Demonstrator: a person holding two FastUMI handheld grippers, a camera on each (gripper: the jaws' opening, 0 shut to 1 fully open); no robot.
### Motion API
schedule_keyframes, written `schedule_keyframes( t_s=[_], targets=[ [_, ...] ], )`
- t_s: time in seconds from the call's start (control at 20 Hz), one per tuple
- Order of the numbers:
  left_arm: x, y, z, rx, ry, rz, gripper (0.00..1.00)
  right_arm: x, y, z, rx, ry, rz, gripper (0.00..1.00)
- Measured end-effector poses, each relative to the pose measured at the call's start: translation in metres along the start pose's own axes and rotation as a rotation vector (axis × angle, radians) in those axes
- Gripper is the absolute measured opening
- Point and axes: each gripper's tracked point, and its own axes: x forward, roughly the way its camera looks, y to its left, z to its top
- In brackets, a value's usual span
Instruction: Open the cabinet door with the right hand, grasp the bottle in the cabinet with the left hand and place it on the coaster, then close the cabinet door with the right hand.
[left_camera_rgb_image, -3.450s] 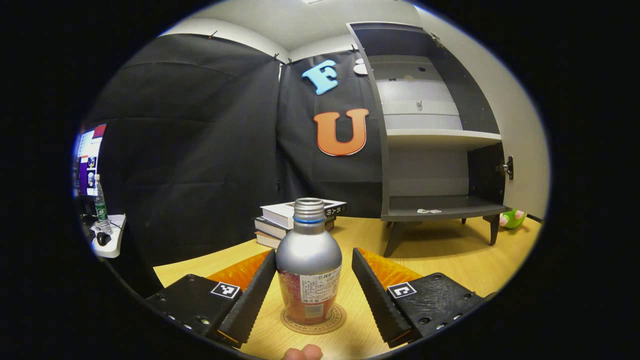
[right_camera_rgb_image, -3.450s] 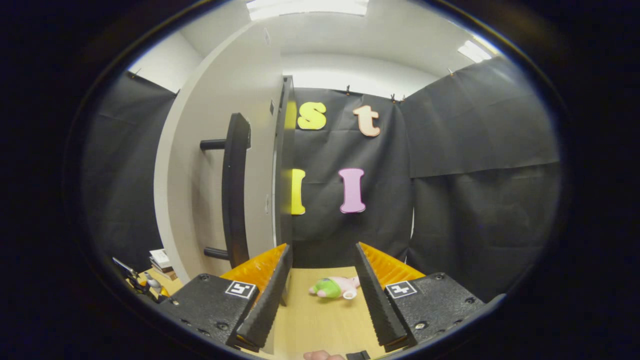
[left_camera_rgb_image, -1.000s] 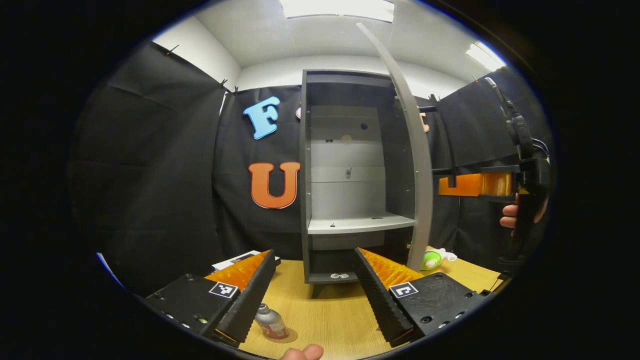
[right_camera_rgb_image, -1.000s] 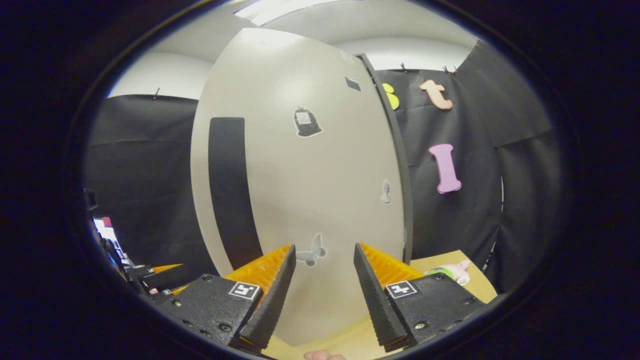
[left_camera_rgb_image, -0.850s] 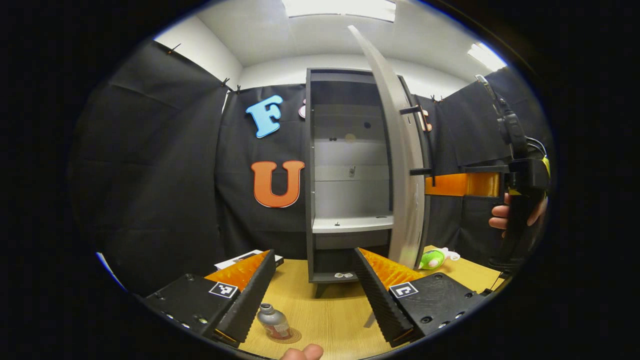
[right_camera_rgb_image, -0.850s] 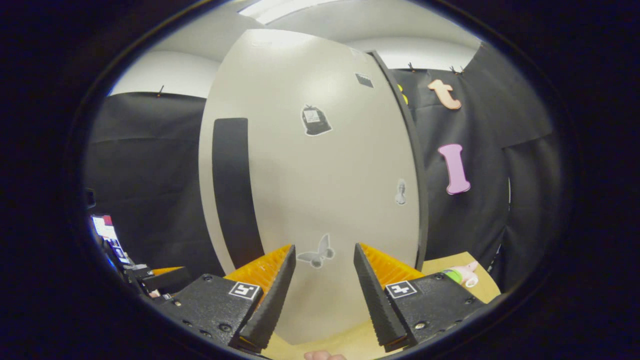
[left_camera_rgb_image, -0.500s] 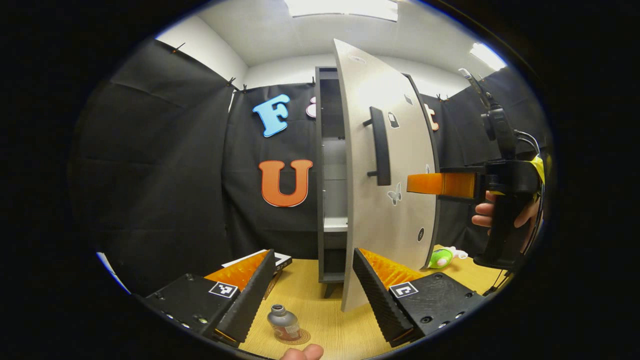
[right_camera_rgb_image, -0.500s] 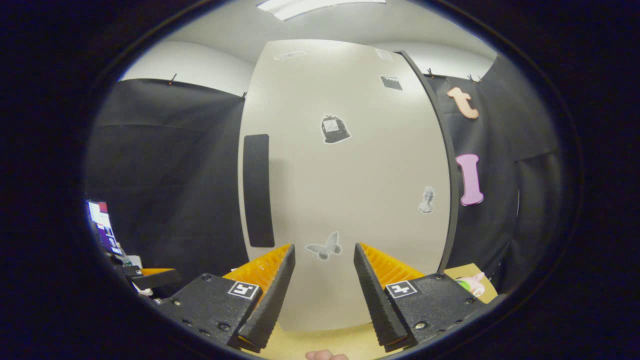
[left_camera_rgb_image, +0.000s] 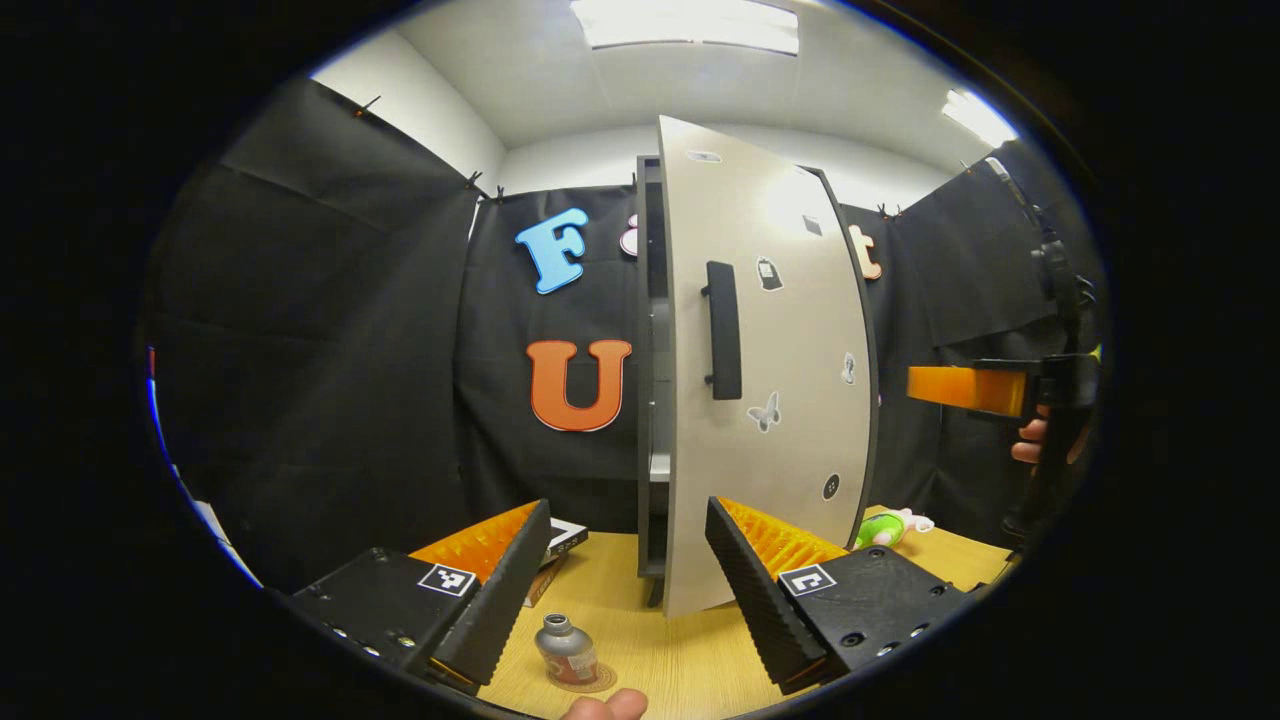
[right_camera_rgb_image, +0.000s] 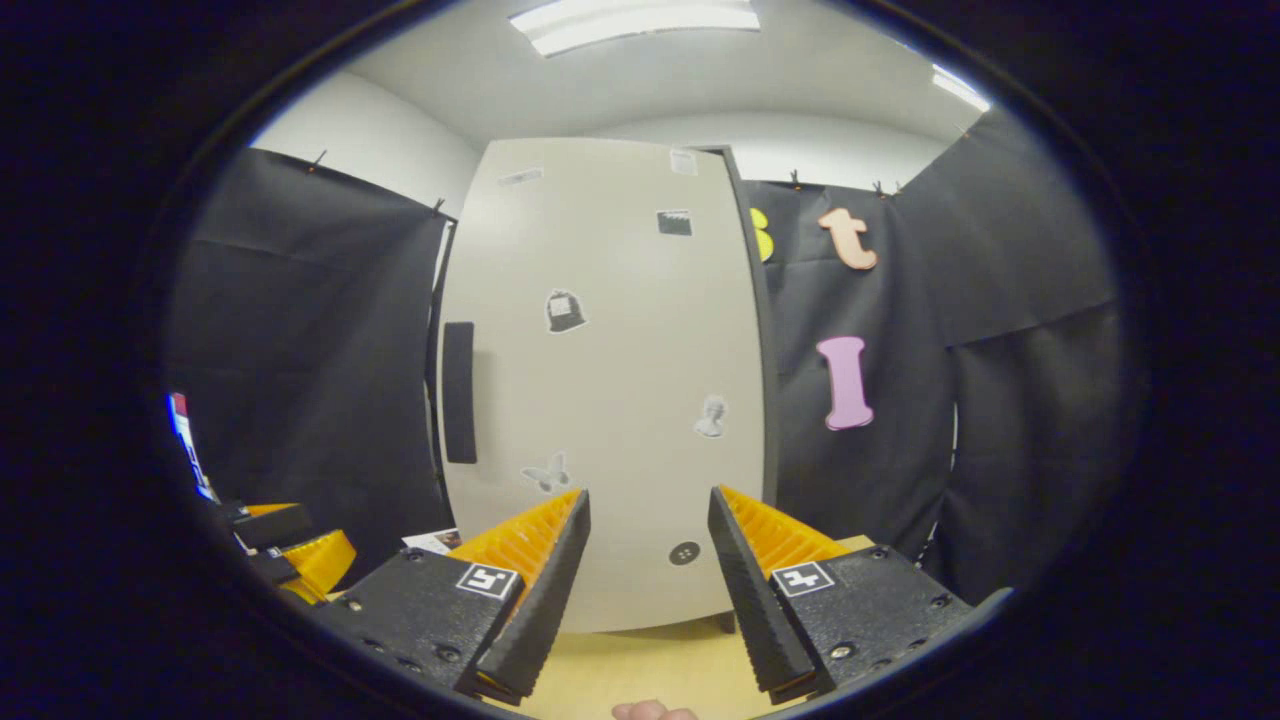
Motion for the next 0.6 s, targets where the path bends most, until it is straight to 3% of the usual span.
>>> schedule_keyframes(
  t_s=[0.15,0.6],
  targets=[
    [-0.001,-0.01,0.005,-0.002,-0.021,-0.011,0.94,-0.034,-0.044,0.001,0.008,-0.013,-0.113,0.78],
    [-0.002,-0.035,-0.003,-0.034,0.009,-0.02,0.94,-0.078,-0.1,-0.03,0.066,0.048,-0.219,0.79]
  ],
)
